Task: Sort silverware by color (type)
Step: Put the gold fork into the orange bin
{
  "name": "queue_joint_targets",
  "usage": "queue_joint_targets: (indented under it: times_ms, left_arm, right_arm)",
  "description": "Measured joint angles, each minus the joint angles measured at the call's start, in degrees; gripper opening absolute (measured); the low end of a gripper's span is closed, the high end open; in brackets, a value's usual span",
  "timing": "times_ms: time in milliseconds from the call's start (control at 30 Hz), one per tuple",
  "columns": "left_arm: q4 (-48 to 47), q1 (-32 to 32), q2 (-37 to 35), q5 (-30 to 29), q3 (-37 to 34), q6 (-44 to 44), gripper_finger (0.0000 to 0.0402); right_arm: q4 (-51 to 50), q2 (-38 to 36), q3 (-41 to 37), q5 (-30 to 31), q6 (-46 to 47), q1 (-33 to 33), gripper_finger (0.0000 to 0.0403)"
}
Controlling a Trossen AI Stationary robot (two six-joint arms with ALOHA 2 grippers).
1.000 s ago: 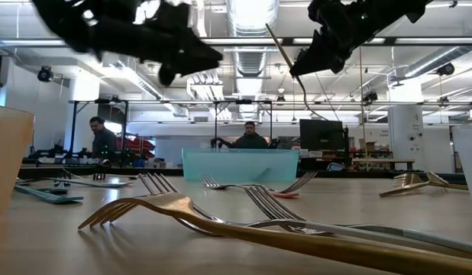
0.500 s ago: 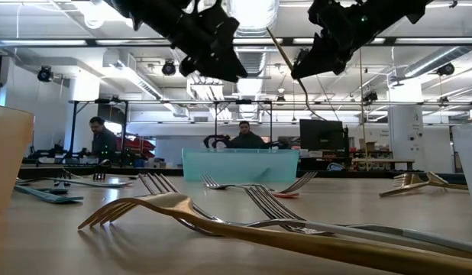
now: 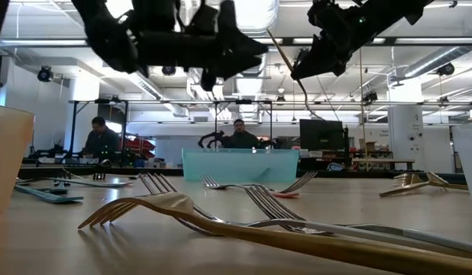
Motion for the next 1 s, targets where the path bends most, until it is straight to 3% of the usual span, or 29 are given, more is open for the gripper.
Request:
queue_joint_targets:
  times_ms: [300, 600, 1000]
  left_arm:
    - [0.4, -0.3, 10.6, -1.6, 12.3, 0.9, 0.0153]
    - [-0.1, -0.2, 10.1, -7.2, 11.5, 2.0, 0.0153]
    - [-0.1, -0.2, 10.1, -7.4, 11.8, 1.9, 0.0153]
  right_arm:
    - [0.3, 0.1, -0.1, 2.9, 0.2, -0.1, 0.0013]
    - [-0.9, 0.0, -0.1, 5.4, -1.1, 0.0, 0.0013]
    - [1.0, 0.0, -0.1, 5.5, -1.1, 0.0, 0.0013]
